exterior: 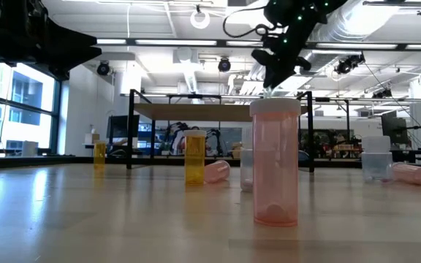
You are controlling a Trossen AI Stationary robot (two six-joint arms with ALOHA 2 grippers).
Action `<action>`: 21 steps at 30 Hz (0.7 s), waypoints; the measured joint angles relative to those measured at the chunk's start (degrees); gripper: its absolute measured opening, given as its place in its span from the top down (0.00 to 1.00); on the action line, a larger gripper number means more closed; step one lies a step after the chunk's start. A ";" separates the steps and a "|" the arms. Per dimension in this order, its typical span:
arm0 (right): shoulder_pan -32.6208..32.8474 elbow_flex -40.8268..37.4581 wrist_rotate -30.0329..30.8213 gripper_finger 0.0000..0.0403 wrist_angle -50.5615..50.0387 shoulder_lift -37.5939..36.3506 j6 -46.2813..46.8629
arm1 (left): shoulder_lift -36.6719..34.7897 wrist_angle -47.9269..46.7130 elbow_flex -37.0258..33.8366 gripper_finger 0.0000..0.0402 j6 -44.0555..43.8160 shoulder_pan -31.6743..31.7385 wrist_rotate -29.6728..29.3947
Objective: Pick and place medicine bottles onto shelf by color
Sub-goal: Put the top blue pill bottle on the shelf
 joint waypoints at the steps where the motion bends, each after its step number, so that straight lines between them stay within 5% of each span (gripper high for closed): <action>1: 0.14 0.17 0.00 0.78 -0.07 0.34 0.02 | 0.00 0.00 0.00 0.55 -0.02 0.00 -0.21; 21: 1.47 0.22 0.19 0.78 -4.23 2.07 7.34 | 0.00 -0.39 0.00 0.55 0.00 0.00 -1.92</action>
